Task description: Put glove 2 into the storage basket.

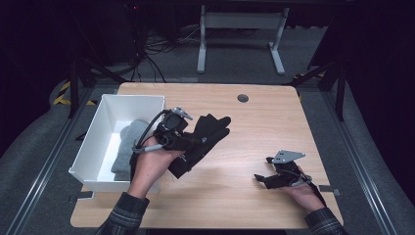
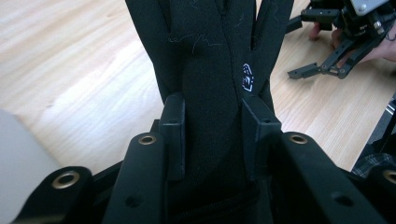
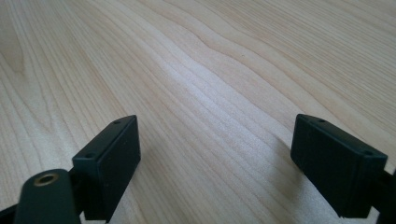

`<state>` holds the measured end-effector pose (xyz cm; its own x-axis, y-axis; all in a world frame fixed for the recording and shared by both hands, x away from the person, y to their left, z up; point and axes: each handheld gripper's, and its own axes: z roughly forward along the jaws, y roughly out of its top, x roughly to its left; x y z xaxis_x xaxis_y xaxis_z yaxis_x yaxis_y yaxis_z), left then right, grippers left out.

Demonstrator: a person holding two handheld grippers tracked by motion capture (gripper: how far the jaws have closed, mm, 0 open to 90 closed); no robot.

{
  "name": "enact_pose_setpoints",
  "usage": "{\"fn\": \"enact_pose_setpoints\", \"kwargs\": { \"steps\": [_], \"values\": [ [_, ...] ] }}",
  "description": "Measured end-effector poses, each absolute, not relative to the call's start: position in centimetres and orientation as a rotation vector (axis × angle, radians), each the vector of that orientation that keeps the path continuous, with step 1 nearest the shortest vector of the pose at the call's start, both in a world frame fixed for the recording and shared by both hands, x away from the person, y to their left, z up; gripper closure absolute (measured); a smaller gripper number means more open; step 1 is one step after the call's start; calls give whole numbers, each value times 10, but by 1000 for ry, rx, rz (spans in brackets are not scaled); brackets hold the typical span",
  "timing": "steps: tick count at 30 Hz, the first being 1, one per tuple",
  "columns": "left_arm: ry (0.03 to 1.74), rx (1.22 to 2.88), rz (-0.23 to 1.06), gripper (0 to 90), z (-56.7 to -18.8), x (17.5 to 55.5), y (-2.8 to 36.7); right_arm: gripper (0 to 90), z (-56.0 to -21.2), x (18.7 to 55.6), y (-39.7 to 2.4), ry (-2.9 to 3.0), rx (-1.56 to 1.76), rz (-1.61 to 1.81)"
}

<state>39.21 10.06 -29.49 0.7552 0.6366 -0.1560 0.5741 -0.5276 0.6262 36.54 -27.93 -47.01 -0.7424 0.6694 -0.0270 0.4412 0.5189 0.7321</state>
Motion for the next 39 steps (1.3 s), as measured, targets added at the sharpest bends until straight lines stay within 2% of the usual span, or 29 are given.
{"fn": "enact_pose_setpoints", "kwargs": {
  "steps": [10,19,25,39],
  "values": [
    [1054,2191,239,665,-265,402,156,163,-470,365,-279,2456,929,1055],
    [1263,2115,305,664,-270,407,213,163,-470,365,-279,2456,929,1055],
    [1404,2060,315,663,-292,410,242,163,-470,365,-279,2452,933,1056],
    [1573,2125,301,656,-364,435,243,163,-470,365,-279,2451,935,1055]
  ]
}}
